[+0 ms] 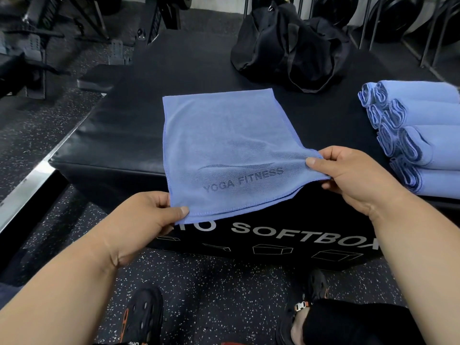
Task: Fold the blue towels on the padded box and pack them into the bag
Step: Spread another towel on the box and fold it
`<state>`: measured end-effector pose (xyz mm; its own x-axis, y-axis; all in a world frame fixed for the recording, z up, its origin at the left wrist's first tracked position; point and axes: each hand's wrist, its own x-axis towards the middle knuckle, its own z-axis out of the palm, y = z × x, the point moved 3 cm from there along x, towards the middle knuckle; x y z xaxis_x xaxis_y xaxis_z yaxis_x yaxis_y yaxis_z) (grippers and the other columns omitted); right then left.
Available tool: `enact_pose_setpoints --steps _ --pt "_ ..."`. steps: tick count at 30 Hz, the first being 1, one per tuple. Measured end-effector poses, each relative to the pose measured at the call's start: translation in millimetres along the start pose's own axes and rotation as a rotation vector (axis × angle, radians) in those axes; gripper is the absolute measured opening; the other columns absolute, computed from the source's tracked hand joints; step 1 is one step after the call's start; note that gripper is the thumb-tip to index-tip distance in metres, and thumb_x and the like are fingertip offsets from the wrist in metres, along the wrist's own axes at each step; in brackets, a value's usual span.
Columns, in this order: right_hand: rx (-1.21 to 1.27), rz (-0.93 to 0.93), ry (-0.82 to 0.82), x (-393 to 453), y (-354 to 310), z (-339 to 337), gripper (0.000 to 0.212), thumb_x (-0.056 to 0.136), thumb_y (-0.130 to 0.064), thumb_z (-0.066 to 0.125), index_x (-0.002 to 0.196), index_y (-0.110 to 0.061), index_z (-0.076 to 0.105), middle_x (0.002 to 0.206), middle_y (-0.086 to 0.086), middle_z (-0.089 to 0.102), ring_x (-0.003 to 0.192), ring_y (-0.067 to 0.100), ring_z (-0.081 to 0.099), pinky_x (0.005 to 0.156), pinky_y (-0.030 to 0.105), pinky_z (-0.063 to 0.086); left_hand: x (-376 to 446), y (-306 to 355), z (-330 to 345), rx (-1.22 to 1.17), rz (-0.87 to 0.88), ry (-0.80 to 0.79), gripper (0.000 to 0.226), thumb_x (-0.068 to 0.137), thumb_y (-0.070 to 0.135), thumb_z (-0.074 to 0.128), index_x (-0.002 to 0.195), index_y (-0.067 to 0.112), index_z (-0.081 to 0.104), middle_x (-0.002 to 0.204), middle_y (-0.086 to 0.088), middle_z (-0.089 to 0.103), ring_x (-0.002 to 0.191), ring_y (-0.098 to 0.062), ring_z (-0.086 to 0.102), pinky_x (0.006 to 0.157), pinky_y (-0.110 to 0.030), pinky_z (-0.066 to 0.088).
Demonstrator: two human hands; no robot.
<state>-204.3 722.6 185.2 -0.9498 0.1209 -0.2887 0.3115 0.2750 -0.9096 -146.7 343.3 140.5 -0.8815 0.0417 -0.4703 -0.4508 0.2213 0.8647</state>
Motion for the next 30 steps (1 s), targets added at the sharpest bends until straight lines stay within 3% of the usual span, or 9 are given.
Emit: enact_pose_setpoints --steps 3,6,8,11,17,20,24,27,30 --pt "0.000 -0.002 -0.025 -1 0 1 0.008 0.096 -0.023 0.076 0.096 -0.015 0.075 0.089 0.001 0.075 0.077 0.011 0.064 0.068 0.024 0.052 -5 10 4 -0.230 -0.024 0.000 0.008 0.091 0.005 0.073 0.097 0.003 0.078 0.097 -0.011 0.080 0.077 -0.011 0.073 0.065 -0.018 0.059" --pt "0.024 0.003 -0.031 -3 -1 1 0.007 0.096 -0.021 0.076 0.095 -0.014 0.076 0.086 0.000 0.074 0.073 0.010 0.062 0.068 0.024 0.051 -9 21 5 -0.392 0.012 0.058 0.024 0.080 0.022 0.075 0.097 0.005 0.075 0.094 -0.008 0.080 0.076 -0.010 0.075 0.067 -0.018 0.062" --pt "0.038 0.006 -0.041 -4 -2 2 0.006 0.095 -0.021 0.076 0.093 -0.016 0.076 0.085 0.000 0.075 0.071 0.008 0.063 0.068 0.024 0.050 -9 26 3 -0.442 0.041 0.121 0.027 0.091 0.030 0.071 0.104 0.008 0.076 0.098 -0.003 0.081 0.081 -0.009 0.077 0.065 -0.019 0.062" --pt "0.066 0.008 -0.065 -5 -2 2 0.004 0.095 -0.018 0.076 0.093 -0.016 0.077 0.088 0.002 0.076 0.073 0.008 0.066 0.072 0.026 0.051 -9 26 2 -0.428 0.069 0.198 0.025 0.103 0.028 0.063 0.108 0.007 0.076 0.102 -0.002 0.082 0.085 -0.009 0.077 0.060 -0.018 0.059" --pt "0.128 0.012 -0.137 -12 -4 3 0.015 0.097 -0.007 0.071 0.111 -0.008 0.074 0.098 0.008 0.079 0.079 0.013 0.071 0.079 0.027 0.058 -7 19 7 -0.346 0.101 0.263 0.021 0.094 0.016 0.075 0.076 0.012 0.066 0.070 -0.004 0.069 0.061 -0.011 0.061 0.063 -0.022 0.053" --pt "0.127 -0.003 -0.202 -15 -6 4 0.025 0.096 0.001 0.067 0.120 -0.007 0.070 0.091 0.003 0.079 0.068 0.006 0.069 0.066 0.017 0.056 -7 17 8 -0.360 0.106 0.276 0.019 0.091 0.014 0.079 0.076 0.010 0.067 0.073 -0.007 0.070 0.064 -0.014 0.063 0.066 -0.024 0.056" --pt "0.046 -0.021 -0.254 -20 -6 4 0.033 0.094 0.001 0.069 0.126 -0.009 0.069 0.087 0.001 0.076 0.068 0.004 0.065 0.068 0.022 0.052 -7 17 7 -0.368 0.135 0.306 0.019 0.089 0.010 0.081 0.074 0.011 0.069 0.078 -0.009 0.072 0.073 -0.019 0.067 0.072 -0.028 0.056" --pt "-0.053 -0.021 -0.265 -23 -4 3 0.034 0.092 0.000 0.073 0.124 -0.012 0.071 0.106 0.015 0.078 0.084 0.014 0.069 0.071 0.023 0.055 -8 17 5 -0.369 0.147 0.337 0.024 0.090 0.007 0.079 0.070 0.014 0.068 0.076 -0.009 0.070 0.074 -0.022 0.064 0.077 -0.034 0.056" --pt "-0.135 -0.019 -0.228 -23 -1 1 0.020 0.094 -0.003 0.073 0.112 -0.010 0.076 0.101 0.016 0.079 0.081 0.017 0.072 0.072 0.025 0.057 -9 17 4 -0.355 0.149 0.347 0.027 0.090 0.007 0.077 0.068 0.015 0.067 0.074 -0.009 0.067 0.072 -0.019 0.064 0.072 -0.030 0.055"
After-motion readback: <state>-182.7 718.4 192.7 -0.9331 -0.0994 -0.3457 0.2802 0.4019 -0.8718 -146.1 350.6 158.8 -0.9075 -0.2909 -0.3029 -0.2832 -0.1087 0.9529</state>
